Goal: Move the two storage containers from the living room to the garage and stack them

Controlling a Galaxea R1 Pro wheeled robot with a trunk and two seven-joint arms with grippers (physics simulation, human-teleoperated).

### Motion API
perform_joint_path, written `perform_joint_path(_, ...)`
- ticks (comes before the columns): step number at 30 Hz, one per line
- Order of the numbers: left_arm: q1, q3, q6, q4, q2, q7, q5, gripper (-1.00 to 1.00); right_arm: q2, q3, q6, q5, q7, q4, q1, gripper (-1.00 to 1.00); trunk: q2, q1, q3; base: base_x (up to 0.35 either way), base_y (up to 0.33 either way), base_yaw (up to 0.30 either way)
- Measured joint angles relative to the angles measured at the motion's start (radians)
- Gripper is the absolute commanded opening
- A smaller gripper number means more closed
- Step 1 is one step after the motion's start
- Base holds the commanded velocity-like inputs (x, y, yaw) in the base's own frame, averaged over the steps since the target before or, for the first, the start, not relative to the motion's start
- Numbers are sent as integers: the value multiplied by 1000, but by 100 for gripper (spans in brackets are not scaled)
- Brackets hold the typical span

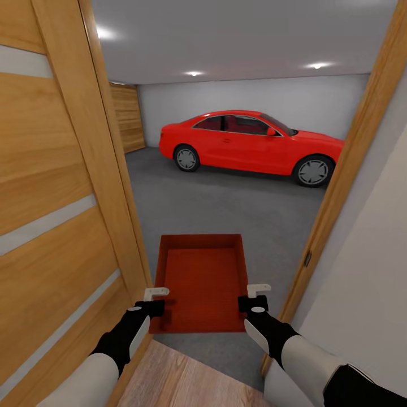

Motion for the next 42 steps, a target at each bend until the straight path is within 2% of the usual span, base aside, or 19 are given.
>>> perform_joint_path(32,0,-1,-14,0,0,0,-2,-100,0,1,-14,1,0,2,0,-100,0,0,0,33,36,0)
perform_joint_path(33,1,3,-8,-3,4,-8,-4,-100,7,-13,-9,20,-3,4,1,-100,0,0,0,0,0,0)
perform_joint_path(35,1,4,3,-12,5,-9,-9,-100,10,-18,-10,18,-5,5,2,-100,0,0,0,0,0,0)
perform_joint_path(42,1,7,-10,3,4,-12,-8,-100,9,1,-12,2,-12,8,2,-100,0,0,0,0,0,0)
